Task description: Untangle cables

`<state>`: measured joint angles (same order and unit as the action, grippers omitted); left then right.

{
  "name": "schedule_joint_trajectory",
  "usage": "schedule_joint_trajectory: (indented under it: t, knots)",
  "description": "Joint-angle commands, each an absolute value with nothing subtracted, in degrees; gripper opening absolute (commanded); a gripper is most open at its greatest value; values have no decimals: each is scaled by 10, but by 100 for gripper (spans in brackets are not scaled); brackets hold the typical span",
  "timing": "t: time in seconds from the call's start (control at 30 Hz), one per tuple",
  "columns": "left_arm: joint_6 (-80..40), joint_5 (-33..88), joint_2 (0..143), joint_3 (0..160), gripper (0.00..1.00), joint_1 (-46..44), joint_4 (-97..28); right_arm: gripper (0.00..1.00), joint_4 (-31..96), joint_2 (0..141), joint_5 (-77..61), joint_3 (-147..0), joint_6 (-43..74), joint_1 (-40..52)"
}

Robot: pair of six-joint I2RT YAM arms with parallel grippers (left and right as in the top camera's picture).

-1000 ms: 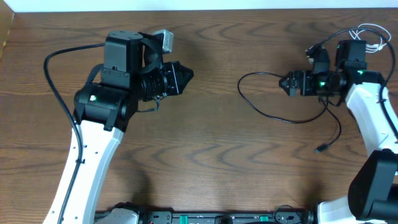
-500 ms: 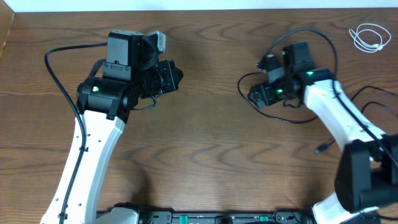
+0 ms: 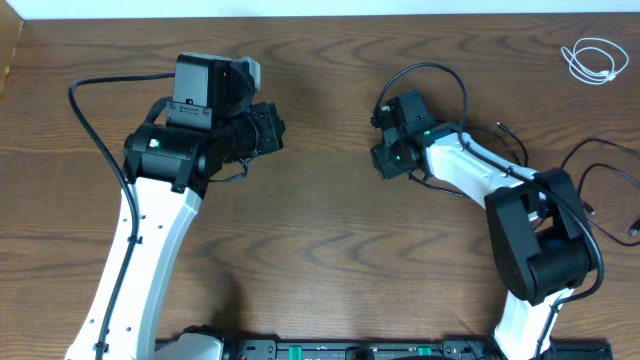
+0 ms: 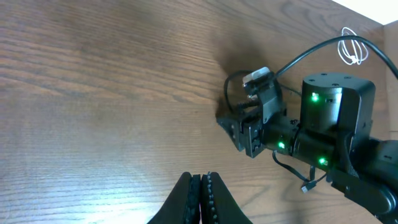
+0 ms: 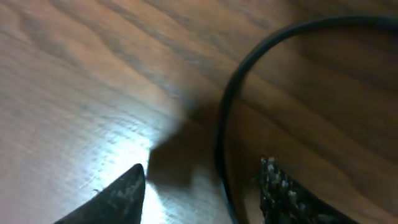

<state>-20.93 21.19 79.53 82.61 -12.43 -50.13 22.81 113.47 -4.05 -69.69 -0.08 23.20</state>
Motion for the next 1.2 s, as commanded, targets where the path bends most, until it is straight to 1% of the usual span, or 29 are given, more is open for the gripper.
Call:
schedule_joint_trajectory:
  t: [0.0, 0.17, 0.2, 0.23, 0.33, 0.37, 0.47, 0.6, 0.73, 0.93, 1.17]
  knots:
    - [-202, 200, 797, 827, 7, -122, -503, 45, 227, 1137, 16, -696, 13, 236]
    - [-202, 200, 797, 827, 7, -122, -503, 24, 230, 1147, 15, -696, 13, 237]
    - [-202, 200, 797, 827, 8, -122, -503, 17, 232, 1152, 8, -696, 13, 237]
    - [-202, 200, 797, 826, 7, -122, -505, 16, 237, 1155, 1, -696, 13, 237]
    - [-202, 200, 797, 826, 7, -122, -510, 3, 252, 1169, -10, -696, 13, 237]
    - [-202, 200, 797, 826, 7, -122, -510, 1, 253, 1169, -10, -696, 13, 237]
    - [-202, 200, 797, 826, 8, -122, -510, 1, 256, 1166, -10, -699, 24, 235]
    - [-202, 200, 797, 826, 7, -122, -510, 1, 283, 1140, -30, -721, 96, 216]
    - [-202, 200, 797, 826, 8, -122, -512, 1, 288, 1076, -100, -743, 135, 178]
    - [-202, 199, 797, 826, 8, -122, -512, 1, 288, 930, -116, -783, 164, 91]
    - [-202, 179, 797, 826, 8, -122, -512, 1, 255, 782, -11, -825, 216, -53]
